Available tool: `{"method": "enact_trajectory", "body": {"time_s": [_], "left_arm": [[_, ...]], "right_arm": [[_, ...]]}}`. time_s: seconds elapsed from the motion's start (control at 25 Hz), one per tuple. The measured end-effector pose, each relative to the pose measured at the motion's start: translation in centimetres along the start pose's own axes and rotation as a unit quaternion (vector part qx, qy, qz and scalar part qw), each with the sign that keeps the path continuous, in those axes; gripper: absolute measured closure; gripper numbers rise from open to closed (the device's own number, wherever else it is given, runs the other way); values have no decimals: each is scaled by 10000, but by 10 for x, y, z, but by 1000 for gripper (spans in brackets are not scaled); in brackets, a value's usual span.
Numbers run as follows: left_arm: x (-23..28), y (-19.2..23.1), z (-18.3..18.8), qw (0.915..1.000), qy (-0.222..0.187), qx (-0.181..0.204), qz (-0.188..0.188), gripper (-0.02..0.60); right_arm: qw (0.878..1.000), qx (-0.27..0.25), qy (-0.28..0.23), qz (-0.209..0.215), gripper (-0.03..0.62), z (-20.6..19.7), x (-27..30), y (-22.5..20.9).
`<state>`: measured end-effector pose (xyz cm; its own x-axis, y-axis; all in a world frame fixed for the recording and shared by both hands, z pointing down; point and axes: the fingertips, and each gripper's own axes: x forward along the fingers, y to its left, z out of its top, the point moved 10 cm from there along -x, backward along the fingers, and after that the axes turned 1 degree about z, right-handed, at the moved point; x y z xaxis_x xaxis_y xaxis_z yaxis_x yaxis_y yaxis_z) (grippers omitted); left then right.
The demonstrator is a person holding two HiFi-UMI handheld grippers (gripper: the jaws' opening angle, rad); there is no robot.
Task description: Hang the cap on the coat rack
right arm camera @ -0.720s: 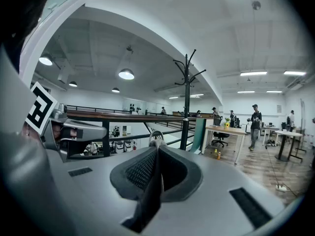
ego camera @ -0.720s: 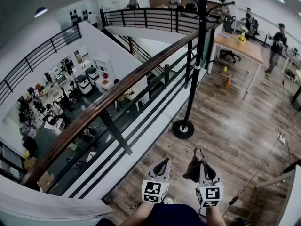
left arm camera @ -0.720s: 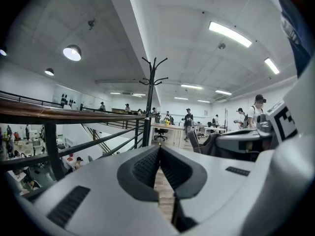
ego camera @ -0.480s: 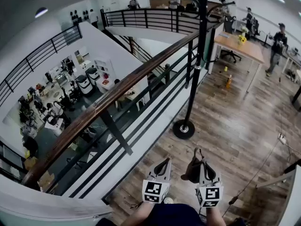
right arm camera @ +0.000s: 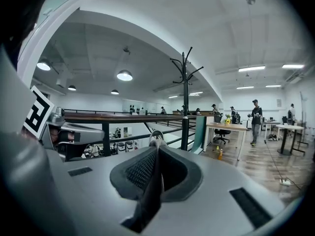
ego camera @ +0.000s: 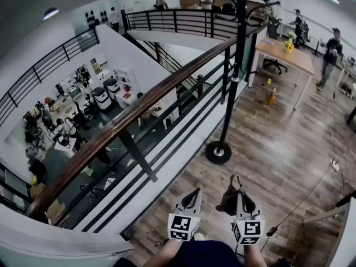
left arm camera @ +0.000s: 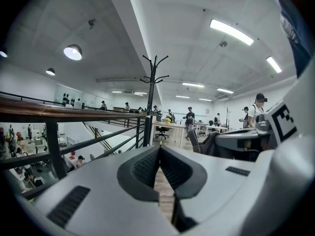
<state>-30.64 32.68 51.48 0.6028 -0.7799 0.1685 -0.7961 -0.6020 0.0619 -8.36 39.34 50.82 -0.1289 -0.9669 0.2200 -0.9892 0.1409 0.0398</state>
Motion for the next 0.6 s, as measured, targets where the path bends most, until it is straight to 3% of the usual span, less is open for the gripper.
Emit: {"method": "enact_trajectory", "body": {"time_s": [0.32,0.6], "left_arm": [[1,-3,-6,10000,32,-27,-74,578],[33,11,-10,9999,35,-28,-159,578]], "right_arm": [[10000,-63,39,-26,571,-4,2,-3],[9997,-47,87,-241,571,-9,22,-17]]}}
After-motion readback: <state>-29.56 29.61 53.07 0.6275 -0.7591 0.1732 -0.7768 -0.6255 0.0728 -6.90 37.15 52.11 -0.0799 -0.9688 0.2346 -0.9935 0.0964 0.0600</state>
